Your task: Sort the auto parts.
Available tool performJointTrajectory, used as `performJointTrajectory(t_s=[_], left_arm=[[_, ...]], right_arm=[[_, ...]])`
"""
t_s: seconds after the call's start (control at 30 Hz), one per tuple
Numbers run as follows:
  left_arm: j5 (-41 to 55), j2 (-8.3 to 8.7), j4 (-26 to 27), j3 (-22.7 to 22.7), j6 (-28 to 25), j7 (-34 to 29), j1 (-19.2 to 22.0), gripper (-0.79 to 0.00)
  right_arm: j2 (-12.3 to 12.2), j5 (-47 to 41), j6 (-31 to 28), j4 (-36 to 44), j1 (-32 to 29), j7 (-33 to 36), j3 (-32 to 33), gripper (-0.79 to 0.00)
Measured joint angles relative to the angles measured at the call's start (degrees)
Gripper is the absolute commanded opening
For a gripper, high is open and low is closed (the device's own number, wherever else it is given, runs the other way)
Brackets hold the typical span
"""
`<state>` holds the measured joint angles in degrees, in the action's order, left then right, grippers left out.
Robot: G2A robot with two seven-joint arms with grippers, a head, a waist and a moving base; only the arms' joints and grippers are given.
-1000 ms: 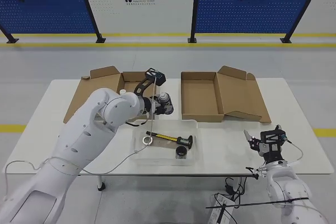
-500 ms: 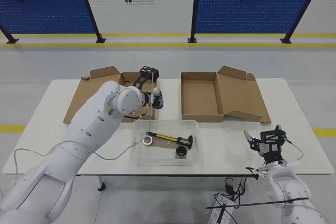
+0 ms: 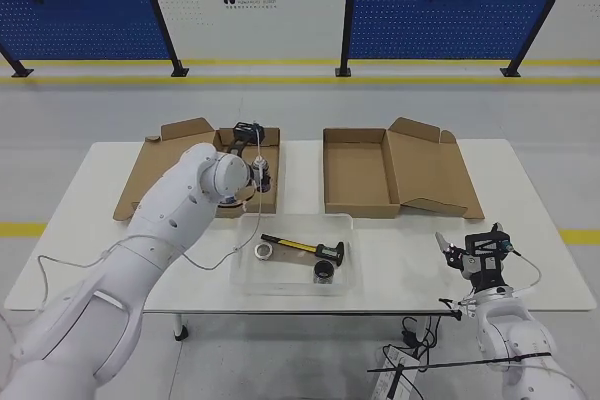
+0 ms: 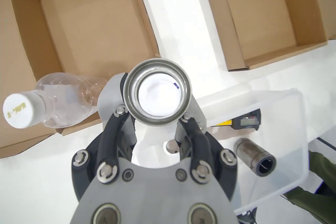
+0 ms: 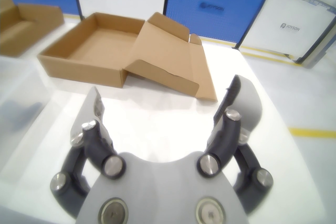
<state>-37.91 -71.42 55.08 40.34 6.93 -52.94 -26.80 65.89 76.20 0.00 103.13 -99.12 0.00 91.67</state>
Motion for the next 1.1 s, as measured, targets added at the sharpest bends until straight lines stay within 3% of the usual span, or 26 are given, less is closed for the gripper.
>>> performJointTrajectory(t_s=[1.1], left_arm=[[-1.58, -5.47, -15.9, -1.75, -0.41, 6.44, 0.8, -0.785]], right_arm=[[0.0, 0.0, 0.0, 0.0, 0.0, 0.0, 0.0, 0.0]])
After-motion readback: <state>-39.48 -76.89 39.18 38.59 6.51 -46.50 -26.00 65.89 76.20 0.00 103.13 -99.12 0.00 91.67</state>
